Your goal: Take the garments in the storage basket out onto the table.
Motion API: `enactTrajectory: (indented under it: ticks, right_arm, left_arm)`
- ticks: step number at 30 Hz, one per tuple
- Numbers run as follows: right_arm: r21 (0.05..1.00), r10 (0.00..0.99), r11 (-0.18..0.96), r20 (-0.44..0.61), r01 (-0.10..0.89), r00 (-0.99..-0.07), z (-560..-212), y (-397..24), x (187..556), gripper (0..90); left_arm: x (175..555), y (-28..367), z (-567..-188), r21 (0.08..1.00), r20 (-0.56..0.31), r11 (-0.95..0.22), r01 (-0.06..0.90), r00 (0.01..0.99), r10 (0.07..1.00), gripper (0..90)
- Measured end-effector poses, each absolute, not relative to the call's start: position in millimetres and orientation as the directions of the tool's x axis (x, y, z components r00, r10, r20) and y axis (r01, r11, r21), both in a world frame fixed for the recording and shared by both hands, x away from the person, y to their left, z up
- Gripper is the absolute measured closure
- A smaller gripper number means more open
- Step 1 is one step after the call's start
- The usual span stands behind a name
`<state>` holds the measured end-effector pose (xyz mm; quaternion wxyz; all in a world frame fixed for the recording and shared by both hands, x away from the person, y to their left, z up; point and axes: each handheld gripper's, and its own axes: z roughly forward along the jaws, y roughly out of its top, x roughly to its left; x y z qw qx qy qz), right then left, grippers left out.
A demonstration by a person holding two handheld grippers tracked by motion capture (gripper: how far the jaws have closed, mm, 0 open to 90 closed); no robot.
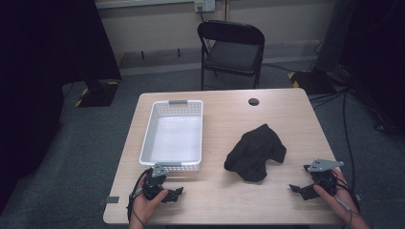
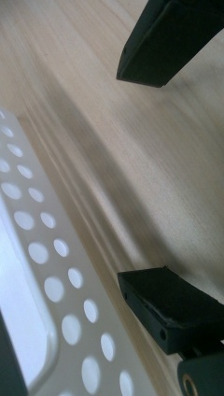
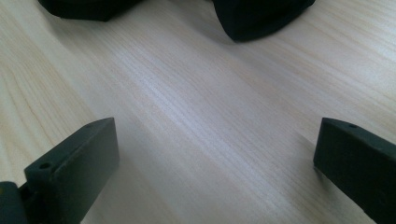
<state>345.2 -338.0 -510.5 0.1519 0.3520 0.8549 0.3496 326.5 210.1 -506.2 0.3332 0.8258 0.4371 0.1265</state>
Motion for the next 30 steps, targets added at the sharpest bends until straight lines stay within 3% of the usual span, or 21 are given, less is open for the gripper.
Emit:
enactTrajectory:
  ticks: [15,30]
  right_arm:
    - [0.705,0.708,0.508,-0.014,0.495,-0.706,-510,-338,345,0.0]
    - [0.704,0.704,0.511,-0.014,0.493,-0.71,-510,-338,345,0.0]
  left_arm:
    - [322,227,-511,0.665,-0.016,-0.41,0.625,0.56,0.828,3.9]
    - [316,240,-518,0.716,-0.012,-0.4,0.572,0.584,0.812,0.0]
